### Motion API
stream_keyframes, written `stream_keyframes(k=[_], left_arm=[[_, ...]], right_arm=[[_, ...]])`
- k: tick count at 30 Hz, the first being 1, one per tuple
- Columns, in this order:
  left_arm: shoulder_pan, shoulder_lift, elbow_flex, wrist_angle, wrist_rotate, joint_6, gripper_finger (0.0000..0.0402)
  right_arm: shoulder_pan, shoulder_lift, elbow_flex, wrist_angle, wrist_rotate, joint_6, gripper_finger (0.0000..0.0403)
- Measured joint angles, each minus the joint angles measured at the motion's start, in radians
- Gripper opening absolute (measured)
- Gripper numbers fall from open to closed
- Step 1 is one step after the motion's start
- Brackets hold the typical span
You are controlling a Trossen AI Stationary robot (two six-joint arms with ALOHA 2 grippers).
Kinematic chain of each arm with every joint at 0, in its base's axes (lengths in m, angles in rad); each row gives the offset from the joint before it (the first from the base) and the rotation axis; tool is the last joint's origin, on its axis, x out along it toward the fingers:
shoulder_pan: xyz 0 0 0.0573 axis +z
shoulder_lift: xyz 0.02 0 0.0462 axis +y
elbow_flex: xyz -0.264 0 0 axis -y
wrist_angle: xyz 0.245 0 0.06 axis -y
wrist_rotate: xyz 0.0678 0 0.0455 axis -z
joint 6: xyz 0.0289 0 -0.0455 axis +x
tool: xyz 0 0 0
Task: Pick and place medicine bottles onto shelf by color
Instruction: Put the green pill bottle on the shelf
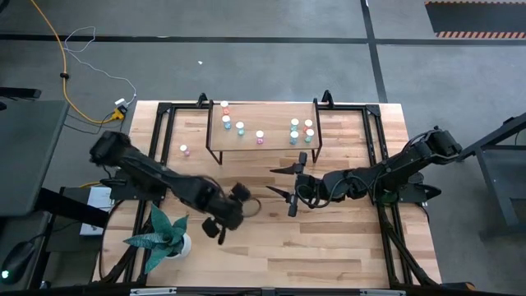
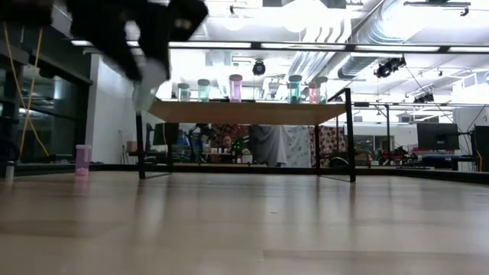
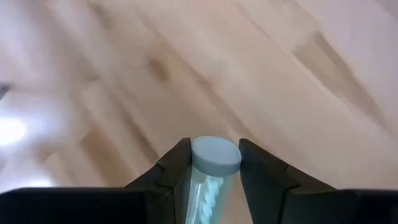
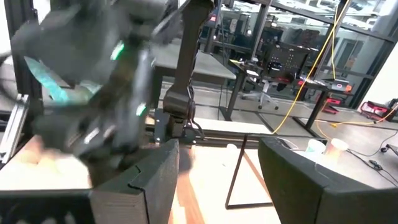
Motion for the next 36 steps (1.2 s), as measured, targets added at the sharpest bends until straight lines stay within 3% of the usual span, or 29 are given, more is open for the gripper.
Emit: stream_keyframes(k=[6, 10, 17, 20, 23, 26, 29, 36], left_arm=[[0.06, -0.2, -0.001, 0.047, -0.078, -0.165, 0.0104], [0.086, -0.305, -0.034, 0.165, -0.177, -0.24, 0.0105], [0.151, -0.474, -0.37, 0.677, -0.339, -0.331, 0.0105], [0.183, -0.503, -0.545, 1.006, -0.416, -0.374, 0.0106], [0.207, -0.5, -0.685, 1.325, -0.474, -0.404, 0.0106], [0.227, -0.468, -0.772, 1.539, -0.538, -0.43, 0.0106], [0.243, -0.426, -0.804, 1.633, -0.603, -0.462, 0.0106], [0.261, -0.299, -0.761, 1.659, -0.677, -0.496, 0.0106]], right_arm=[[0.0, 0.0, 0.0, 0.002, 0.0, 0.005, 0.0211], [0.0, 0.0, 0.0, 0.0, 0.0, 0.005, 0.0211], [0.0, 0.0, 0.0, -0.007, 0.0, 0.005, 0.0211], [0.0, 0.0, 0.0, -0.007, 0.0, 0.004, 0.0211], [0.0, -0.001, 0.0, -0.004, 0.0, 0.004, 0.0211], [0.0, -0.001, 0.0, 0.004, 0.0, -0.005, 0.0211], [0.0, -0.001, 0.0, 0.012, 0.0, -0.006, 0.0211], [0.0, -0.001, 0.0, 0.016, 0.0, -0.006, 0.0211]])
